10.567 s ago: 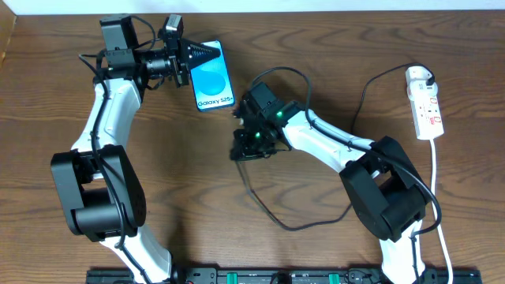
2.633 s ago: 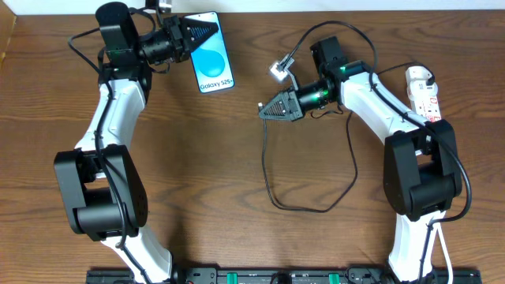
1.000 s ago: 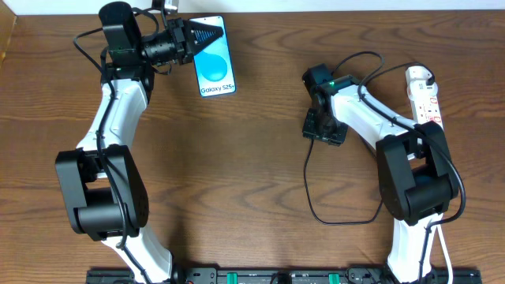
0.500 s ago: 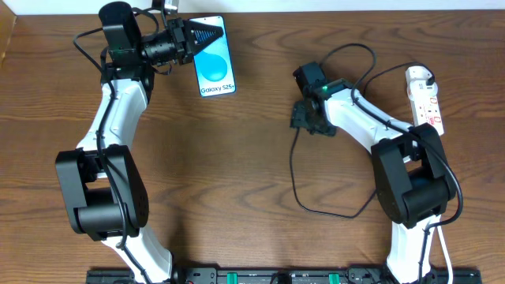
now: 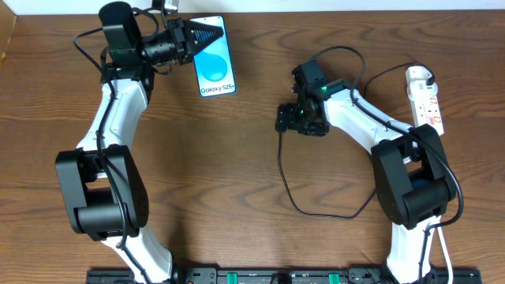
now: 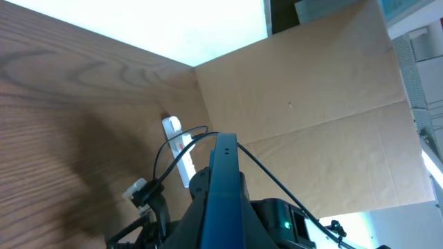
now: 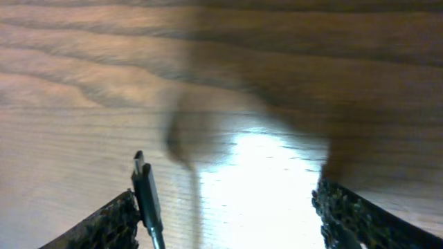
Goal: Plug charger to phone and switch on socket
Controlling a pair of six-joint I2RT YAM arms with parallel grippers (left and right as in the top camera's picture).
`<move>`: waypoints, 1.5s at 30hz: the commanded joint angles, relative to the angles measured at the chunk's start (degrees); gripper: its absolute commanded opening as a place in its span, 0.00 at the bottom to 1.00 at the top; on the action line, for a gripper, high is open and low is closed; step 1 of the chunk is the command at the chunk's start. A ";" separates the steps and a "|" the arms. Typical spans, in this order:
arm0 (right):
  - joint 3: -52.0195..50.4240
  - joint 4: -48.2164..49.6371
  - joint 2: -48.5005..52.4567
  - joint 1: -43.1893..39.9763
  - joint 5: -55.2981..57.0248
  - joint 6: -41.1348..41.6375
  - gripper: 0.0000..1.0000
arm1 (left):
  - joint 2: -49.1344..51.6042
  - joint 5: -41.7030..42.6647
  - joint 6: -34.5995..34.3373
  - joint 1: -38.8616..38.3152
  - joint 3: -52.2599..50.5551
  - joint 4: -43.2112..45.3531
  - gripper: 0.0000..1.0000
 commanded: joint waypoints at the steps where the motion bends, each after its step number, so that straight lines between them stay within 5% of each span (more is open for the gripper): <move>1: -1.57 -0.11 1.97 0.68 -5.16 -6.03 0.81 | -1.60 1.40 -0.72 -0.07 -0.17 0.39 0.07; 12: -1.57 0.63 1.97 0.68 -8.55 -9.25 0.85 | -1.60 1.40 -0.72 -0.07 -0.17 0.39 0.07; 19: -1.75 -0.61 1.99 1.09 -5.95 0.31 0.84 | -1.60 1.40 -0.72 -0.13 -0.20 0.39 0.07; 22: -1.77 -1.90 1.99 2.60 -1.66 4.74 0.74 | -1.60 1.38 -0.72 -0.28 -0.20 0.39 0.07; 32: -1.79 -2.64 1.99 7.61 9.25 10.21 0.63 | -1.60 1.40 -0.70 -0.55 -0.20 0.39 0.07; 45: -1.79 -2.38 2.01 6.51 10.29 10.75 0.34 | -1.60 1.38 -0.72 -0.55 -0.20 0.39 0.07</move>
